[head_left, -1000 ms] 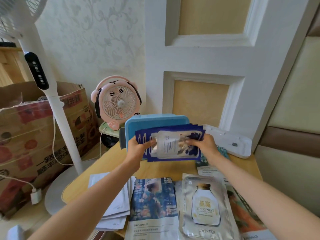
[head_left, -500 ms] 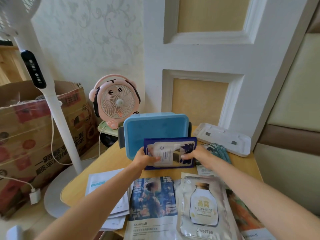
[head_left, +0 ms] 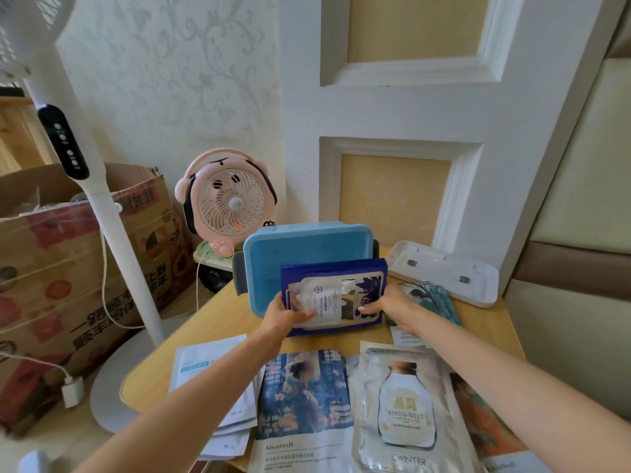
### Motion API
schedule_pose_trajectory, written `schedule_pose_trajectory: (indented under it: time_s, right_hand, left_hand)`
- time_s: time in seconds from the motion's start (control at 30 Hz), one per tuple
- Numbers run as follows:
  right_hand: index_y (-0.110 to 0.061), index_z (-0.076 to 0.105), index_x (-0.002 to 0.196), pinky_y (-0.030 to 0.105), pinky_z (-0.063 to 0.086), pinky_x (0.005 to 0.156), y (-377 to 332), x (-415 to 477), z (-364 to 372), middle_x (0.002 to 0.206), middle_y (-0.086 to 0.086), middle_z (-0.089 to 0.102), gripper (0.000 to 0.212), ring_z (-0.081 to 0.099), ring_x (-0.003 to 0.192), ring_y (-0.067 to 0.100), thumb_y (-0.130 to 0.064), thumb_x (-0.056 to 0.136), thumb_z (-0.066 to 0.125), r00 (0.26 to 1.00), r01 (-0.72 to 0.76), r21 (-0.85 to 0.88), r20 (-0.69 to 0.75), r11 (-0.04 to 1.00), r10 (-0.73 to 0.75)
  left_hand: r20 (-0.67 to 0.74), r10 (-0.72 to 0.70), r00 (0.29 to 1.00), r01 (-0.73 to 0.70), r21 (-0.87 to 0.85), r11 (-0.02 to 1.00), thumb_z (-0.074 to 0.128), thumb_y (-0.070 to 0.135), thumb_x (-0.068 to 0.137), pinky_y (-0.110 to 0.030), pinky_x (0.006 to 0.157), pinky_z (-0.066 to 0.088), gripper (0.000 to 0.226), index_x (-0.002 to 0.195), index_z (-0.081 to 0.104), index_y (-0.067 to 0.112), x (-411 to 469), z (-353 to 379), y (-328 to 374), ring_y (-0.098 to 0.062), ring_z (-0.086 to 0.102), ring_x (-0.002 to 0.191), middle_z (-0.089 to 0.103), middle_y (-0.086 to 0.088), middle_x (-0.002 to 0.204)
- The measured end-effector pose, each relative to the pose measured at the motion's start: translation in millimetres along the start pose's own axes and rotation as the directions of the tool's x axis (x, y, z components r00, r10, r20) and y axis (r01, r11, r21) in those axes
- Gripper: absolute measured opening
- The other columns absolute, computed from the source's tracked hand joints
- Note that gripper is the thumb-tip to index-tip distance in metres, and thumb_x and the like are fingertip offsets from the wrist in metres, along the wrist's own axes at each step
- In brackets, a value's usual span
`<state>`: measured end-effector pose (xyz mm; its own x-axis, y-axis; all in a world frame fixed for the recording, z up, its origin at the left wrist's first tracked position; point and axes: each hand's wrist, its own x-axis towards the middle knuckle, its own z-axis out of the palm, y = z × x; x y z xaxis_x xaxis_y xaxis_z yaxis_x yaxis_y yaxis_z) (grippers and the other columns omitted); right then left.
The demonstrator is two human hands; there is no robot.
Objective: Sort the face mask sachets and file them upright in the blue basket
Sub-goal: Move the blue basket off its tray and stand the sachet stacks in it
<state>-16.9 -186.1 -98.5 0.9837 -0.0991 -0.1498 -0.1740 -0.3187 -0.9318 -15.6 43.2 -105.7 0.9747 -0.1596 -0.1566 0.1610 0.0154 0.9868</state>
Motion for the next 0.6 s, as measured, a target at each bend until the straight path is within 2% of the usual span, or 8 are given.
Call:
schedule_pose_trajectory:
  time_s: [0.1,0.17,0.27,0.33,0.4,0.47,0.5,0.6]
  right_hand:
    - [-0.007,0.058,0.119,0.040,0.043,0.102,-1,-10,-1,0.118,0.008,0.065,0.055,0.058,0.111,0.021,-0.001,0.068,0.078,0.999,0.020,-0.075,0.035,0.997,-0.018]
    - [-0.010,0.058,0.116,0.038,0.047,0.095,-10,-15,-8,0.114,0.005,0.067,0.048,0.060,0.106,0.019,-0.004,0.072,0.076,0.997,0.071,-0.069,0.031,0.995,-0.069]
    - [-0.012,0.060,0.099,0.027,0.052,0.077,-32,-22,-25,0.100,0.005,0.068,0.026,0.063,0.095,0.018,-0.002,0.078,0.070,0.981,0.194,-0.066,0.013,0.979,-0.193]
    - [-0.011,0.060,0.088,0.030,0.054,0.078,-42,-25,-34,0.093,0.009,0.069,0.019,0.065,0.089,0.022,-0.001,0.077,0.071,0.968,0.249,-0.166,0.004,0.954,-0.252]
    - [-0.011,0.061,0.089,0.029,0.056,0.071,-46,-27,-37,0.093,0.012,0.070,0.018,0.067,0.079,0.020,-0.003,0.077,0.072,0.972,0.236,-0.290,0.052,0.928,-0.231]
    - [-0.014,0.060,0.096,0.025,0.055,0.056,-42,-31,-34,0.093,0.013,0.071,0.019,0.069,0.066,0.019,-0.005,0.082,0.068,0.979,0.188,-0.319,0.134,0.929,-0.153]
    - [-0.016,0.059,0.098,0.026,0.057,0.055,-41,-33,-32,0.092,0.013,0.071,0.020,0.071,0.065,0.022,-0.004,0.084,0.066,0.979,0.174,-0.295,0.155,0.940,-0.132]
    - [-0.017,0.063,0.093,0.032,0.060,0.068,-46,-35,-27,0.090,0.011,0.071,0.024,0.072,0.077,0.024,0.005,0.084,0.062,0.971,0.234,-0.115,0.072,0.965,-0.227]
  left_hand:
    - [0.011,-0.001,1.000,0.000,0.093,0.996,0.072,0.006,0.078,-0.034,0.084,0.053,0.046,0.118,0.050,0.010,-6,-2,-4,-0.020,0.062,0.099,0.065,-0.006,0.110]
    - [-0.013,0.127,0.992,-0.120,0.240,0.963,0.068,0.009,0.082,-0.025,0.075,0.052,0.036,0.113,0.049,0.013,-9,-7,2,-0.013,0.060,0.090,0.062,0.000,0.101]
    - [0.008,0.355,0.935,-0.304,0.534,0.789,0.070,0.016,0.082,-0.035,0.074,0.052,0.026,0.102,0.054,0.011,-9,-22,19,-0.016,0.059,0.083,0.062,0.001,0.094]
    - [0.046,0.388,0.921,-0.309,0.694,0.650,0.071,0.022,0.080,-0.036,0.070,0.051,0.024,0.096,0.056,0.014,-9,-29,26,-0.017,0.057,0.078,0.061,0.003,0.091]
    - [0.077,0.337,0.939,-0.270,0.771,0.576,0.070,0.023,0.081,-0.025,0.059,0.048,0.023,0.097,0.055,0.015,-11,-29,29,-0.012,0.058,0.068,0.060,0.005,0.089]
    - [0.113,0.251,0.961,-0.254,0.716,0.651,0.066,0.013,0.084,-0.018,0.046,0.048,0.020,0.100,0.054,0.013,-14,-25,27,-0.005,0.062,0.052,0.062,0.001,0.088]
    - [0.121,0.223,0.967,-0.246,0.668,0.702,0.064,0.008,0.085,-0.017,0.045,0.050,0.019,0.101,0.054,0.011,-16,-24,27,-0.005,0.063,0.049,0.064,-0.002,0.087]
    - [0.099,0.342,0.934,-0.327,0.621,0.713,0.063,0.002,0.084,-0.029,0.060,0.059,0.016,0.098,0.059,0.006,-18,-27,33,-0.012,0.068,0.065,0.069,-0.008,0.085]
